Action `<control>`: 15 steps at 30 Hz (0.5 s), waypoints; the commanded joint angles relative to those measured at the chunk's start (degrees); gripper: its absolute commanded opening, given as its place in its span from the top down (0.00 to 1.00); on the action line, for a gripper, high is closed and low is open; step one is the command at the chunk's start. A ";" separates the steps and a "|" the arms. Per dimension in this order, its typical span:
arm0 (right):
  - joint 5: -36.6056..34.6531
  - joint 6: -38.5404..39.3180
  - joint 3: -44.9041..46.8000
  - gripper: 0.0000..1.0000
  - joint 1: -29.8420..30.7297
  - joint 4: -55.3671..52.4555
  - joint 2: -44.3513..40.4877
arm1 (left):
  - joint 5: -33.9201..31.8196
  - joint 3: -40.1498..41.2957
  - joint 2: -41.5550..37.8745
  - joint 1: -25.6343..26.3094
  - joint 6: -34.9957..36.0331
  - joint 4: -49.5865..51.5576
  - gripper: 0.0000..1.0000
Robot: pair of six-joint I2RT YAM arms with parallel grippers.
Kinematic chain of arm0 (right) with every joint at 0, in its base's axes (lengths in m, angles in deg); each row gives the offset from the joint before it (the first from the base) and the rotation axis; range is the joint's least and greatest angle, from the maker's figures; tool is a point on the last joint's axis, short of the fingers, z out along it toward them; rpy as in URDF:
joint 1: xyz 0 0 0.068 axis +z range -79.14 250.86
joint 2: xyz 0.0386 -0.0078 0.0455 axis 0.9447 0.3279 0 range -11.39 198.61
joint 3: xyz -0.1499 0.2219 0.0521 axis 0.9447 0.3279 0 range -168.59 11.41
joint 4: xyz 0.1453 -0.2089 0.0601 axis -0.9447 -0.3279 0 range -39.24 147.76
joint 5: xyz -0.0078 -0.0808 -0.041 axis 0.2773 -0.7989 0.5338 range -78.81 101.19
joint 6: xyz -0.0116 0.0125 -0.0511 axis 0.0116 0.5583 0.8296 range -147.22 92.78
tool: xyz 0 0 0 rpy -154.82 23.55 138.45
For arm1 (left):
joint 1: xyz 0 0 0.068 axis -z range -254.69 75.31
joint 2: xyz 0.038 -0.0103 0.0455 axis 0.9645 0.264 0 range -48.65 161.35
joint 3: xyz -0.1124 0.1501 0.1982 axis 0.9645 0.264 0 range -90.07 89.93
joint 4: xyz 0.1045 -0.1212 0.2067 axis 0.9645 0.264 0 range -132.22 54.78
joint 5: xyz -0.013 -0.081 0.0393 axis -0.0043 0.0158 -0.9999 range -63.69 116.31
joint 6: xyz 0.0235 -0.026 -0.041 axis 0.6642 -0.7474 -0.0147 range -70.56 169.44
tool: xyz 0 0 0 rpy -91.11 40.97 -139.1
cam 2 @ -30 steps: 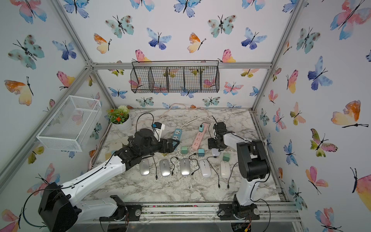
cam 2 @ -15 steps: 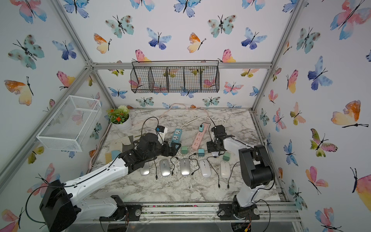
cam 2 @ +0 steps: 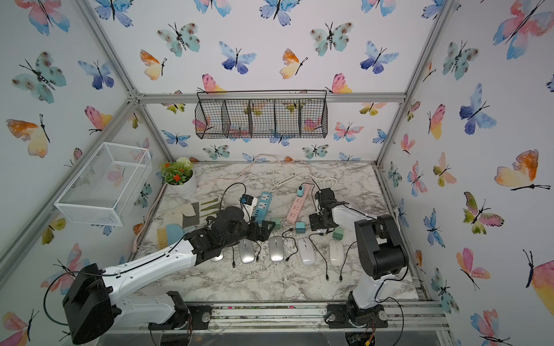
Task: Unplug the wireless mouse
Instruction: Pick up the mouse from the center of the board.
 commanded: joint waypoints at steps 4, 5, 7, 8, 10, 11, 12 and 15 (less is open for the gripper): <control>-1.29 0.95 -1.17 0.28 0.48 -1.46 2.10 | -1.13 -0.66 0.31 0.21 0.17 -0.55 0.02; -1.32 0.95 -1.21 0.29 0.54 -1.54 2.34 | -1.22 -0.51 0.24 0.23 0.01 -0.62 0.02; -1.27 0.86 -1.04 0.32 0.54 -1.62 2.63 | -1.39 -0.14 0.00 0.16 -0.17 -0.68 0.02; -1.32 0.78 -0.92 0.34 0.54 -1.59 2.74 | -1.48 -0.03 -0.14 0.24 -0.30 -0.64 0.02; -1.32 0.60 -0.91 0.38 0.54 -1.51 2.87 | -1.75 0.32 -0.44 0.19 -0.41 -0.80 0.02; -1.28 0.51 -1.03 0.39 0.54 -1.68 2.87 | -1.80 0.66 -0.63 0.14 -0.52 -1.03 0.02; -1.44 0.38 -1.05 0.40 0.54 -1.66 2.75 | -1.92 1.03 -0.79 0.20 -0.55 -1.30 0.02; -1.71 0.08 -0.71 0.47 0.55 -1.42 2.33 | -1.93 1.51 -0.45 0.19 -0.65 -2.04 0.02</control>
